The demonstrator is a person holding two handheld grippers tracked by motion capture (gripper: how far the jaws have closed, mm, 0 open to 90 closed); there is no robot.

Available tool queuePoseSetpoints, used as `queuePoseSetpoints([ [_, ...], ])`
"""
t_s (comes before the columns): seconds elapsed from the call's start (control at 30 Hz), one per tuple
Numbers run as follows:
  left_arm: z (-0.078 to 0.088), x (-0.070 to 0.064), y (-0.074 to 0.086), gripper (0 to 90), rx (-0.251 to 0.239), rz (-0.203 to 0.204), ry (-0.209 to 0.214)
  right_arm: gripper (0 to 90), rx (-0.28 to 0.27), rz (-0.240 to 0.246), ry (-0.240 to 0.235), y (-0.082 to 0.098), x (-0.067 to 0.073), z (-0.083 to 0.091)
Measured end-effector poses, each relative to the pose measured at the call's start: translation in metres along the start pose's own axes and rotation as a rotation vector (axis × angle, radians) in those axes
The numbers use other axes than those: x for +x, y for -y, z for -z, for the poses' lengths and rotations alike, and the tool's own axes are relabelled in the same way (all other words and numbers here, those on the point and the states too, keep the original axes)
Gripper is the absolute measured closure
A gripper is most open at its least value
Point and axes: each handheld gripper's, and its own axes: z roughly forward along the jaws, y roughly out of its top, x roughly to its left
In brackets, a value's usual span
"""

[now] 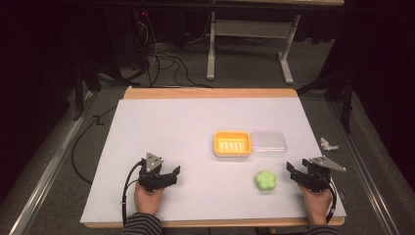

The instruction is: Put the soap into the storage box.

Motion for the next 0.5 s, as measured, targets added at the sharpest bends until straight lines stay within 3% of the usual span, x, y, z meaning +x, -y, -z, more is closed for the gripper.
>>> queuePoseSetpoints([
  [0.17,-0.0004,-0.0002,0.0003,21.3,0.005,-0.001,0.000,32.6,-0.006,-0.002,0.014,0.0004,0.0005,0.0007],
  [0.23,-0.0001,-0.0002,0.0003,21.2,0.002,-0.004,0.000,30.2,-0.012,-0.006,0.041,0.0007,0.0018,0.0013],
  [0.5,0.0007,0.0003,-0.0004,21.0,-0.001,0.001,0.002,27.5,-0.024,-0.016,0.041,0.0011,0.0000,0.0020],
])
